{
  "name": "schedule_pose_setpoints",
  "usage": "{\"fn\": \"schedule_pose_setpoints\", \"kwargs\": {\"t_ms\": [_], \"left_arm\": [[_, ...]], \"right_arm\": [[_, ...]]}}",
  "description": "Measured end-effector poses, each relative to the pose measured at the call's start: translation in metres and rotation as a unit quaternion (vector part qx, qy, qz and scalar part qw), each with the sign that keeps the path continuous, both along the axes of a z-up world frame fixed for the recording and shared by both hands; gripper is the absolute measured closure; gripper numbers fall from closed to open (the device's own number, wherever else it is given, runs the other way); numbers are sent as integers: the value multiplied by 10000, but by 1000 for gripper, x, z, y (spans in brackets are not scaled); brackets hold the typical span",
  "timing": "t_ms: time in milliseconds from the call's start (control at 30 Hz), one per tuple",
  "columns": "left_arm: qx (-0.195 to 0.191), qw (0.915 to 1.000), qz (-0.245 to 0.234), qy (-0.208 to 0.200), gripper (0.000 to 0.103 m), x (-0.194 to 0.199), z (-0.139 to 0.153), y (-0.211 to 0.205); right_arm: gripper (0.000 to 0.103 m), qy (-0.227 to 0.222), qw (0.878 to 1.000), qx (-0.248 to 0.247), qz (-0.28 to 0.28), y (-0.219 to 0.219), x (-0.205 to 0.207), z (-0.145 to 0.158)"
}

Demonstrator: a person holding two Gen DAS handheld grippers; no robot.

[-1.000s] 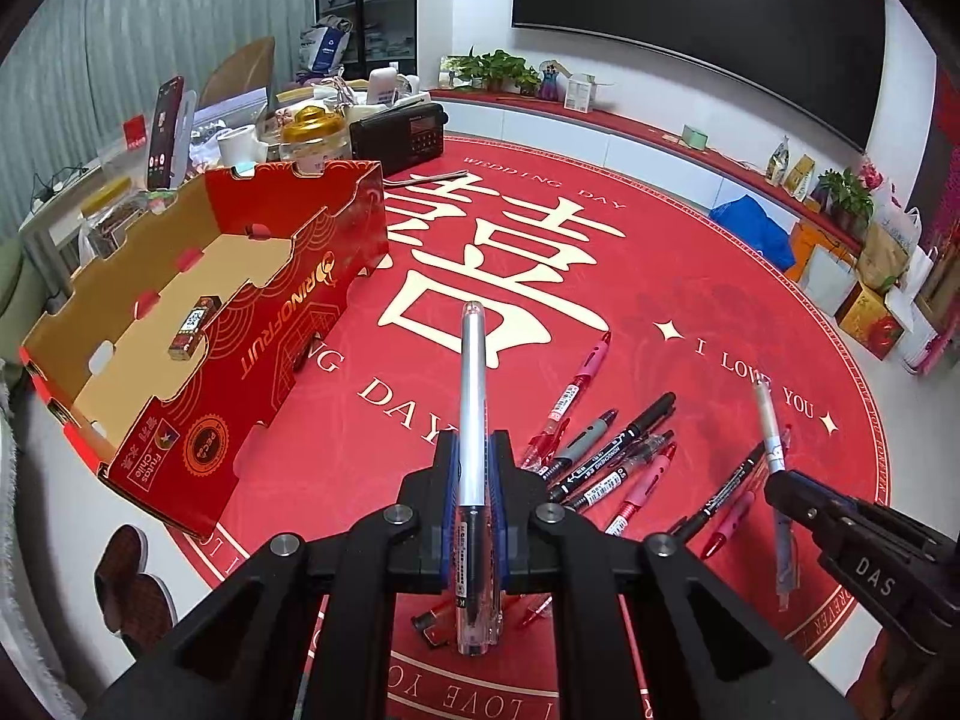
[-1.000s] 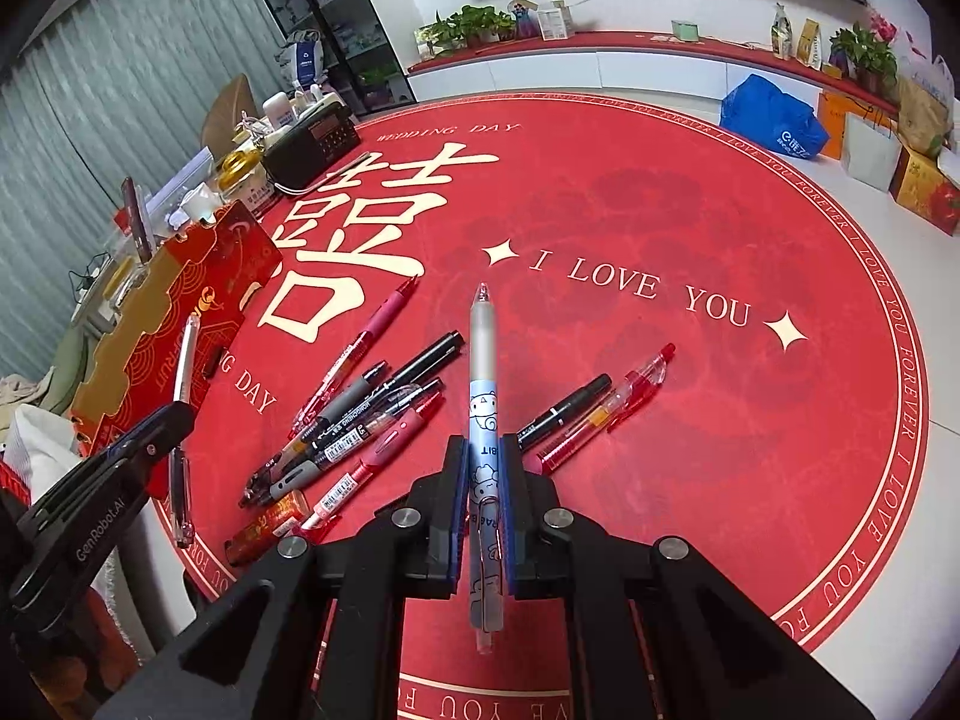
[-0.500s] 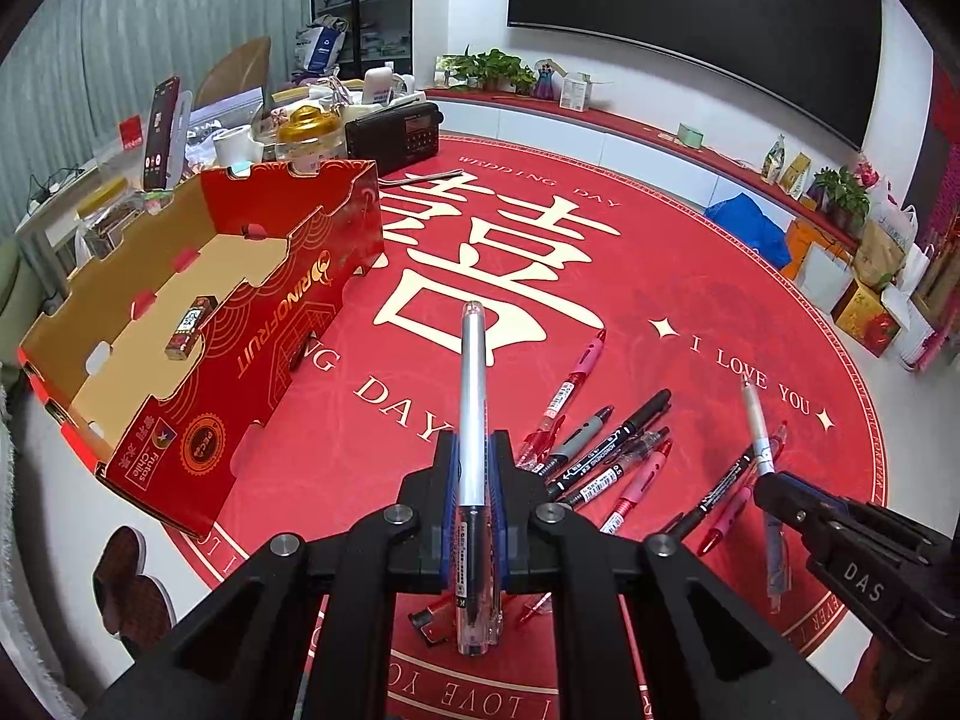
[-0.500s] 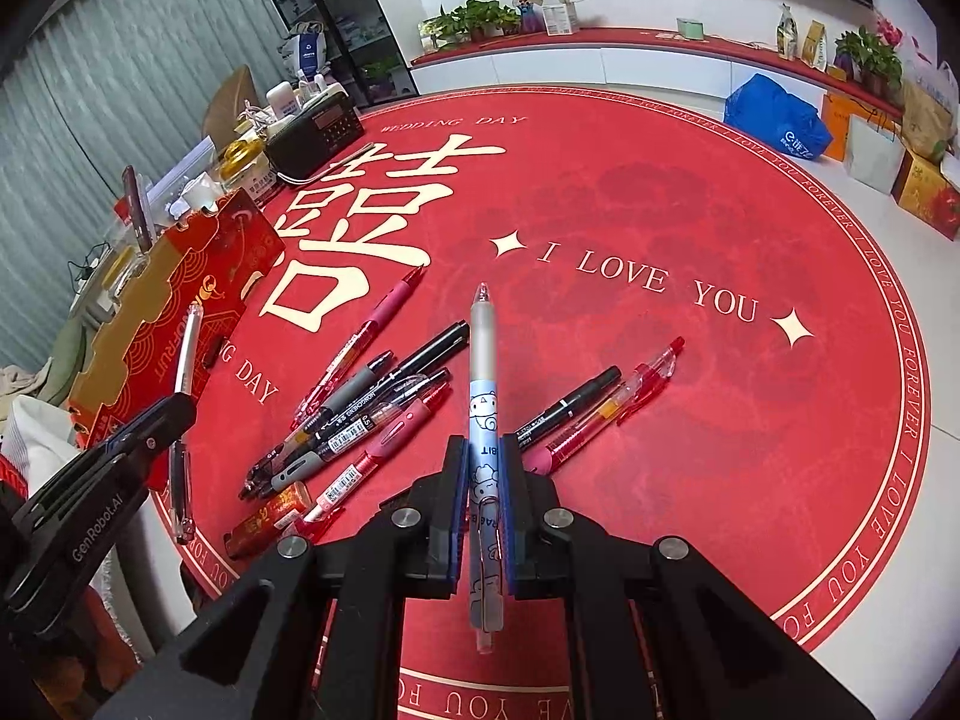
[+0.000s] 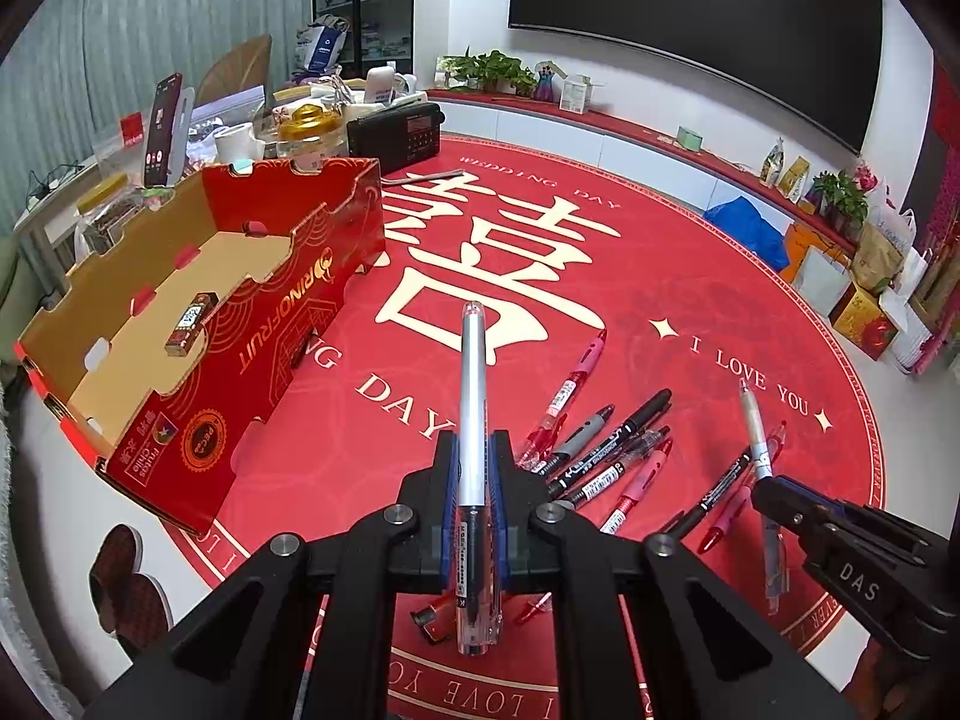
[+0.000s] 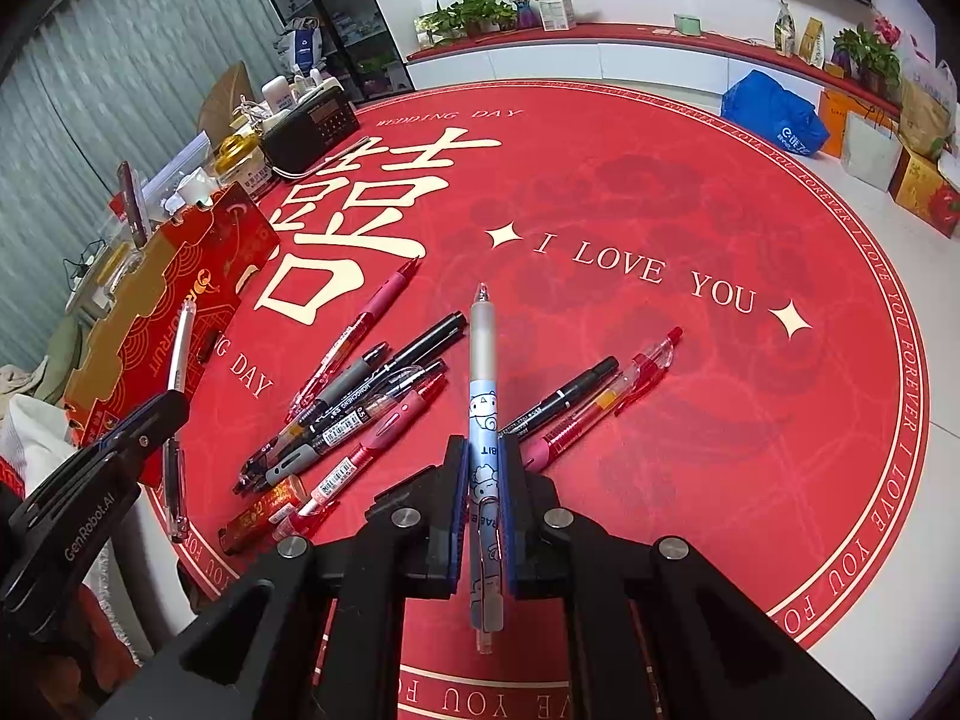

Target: Organize rigid objects

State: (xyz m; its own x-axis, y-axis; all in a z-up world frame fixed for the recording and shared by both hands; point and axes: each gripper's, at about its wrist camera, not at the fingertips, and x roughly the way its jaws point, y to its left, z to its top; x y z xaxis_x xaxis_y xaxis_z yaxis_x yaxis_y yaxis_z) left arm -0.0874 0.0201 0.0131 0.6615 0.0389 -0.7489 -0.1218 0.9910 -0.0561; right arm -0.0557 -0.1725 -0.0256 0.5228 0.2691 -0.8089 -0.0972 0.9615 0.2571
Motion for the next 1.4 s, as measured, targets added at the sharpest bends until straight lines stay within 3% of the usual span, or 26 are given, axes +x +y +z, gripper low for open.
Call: {"fn": "schedule_pose_setpoints", "kwargs": {"t_ms": [333,600,933,1200,1400], "left_arm": [[-114,9982,248,-530,93,-1,37,37],[125,9903,1026,-932,93,2,70,107],[273,9774,1943,-792,93,8,68,193],[219,9740,2144,-700,93,23,61,223],[92,9739,2206,-520,93,40,50,234]], "right_arm": [[92,-516,9981,-124,317,32,25,45],[92,-904,9892,49,1151,108,49,83],[92,-904,9715,381,2156,213,65,99],[92,-741,9629,383,2565,274,84,98],[92,-604,9620,350,2640,295,96,90]]}}
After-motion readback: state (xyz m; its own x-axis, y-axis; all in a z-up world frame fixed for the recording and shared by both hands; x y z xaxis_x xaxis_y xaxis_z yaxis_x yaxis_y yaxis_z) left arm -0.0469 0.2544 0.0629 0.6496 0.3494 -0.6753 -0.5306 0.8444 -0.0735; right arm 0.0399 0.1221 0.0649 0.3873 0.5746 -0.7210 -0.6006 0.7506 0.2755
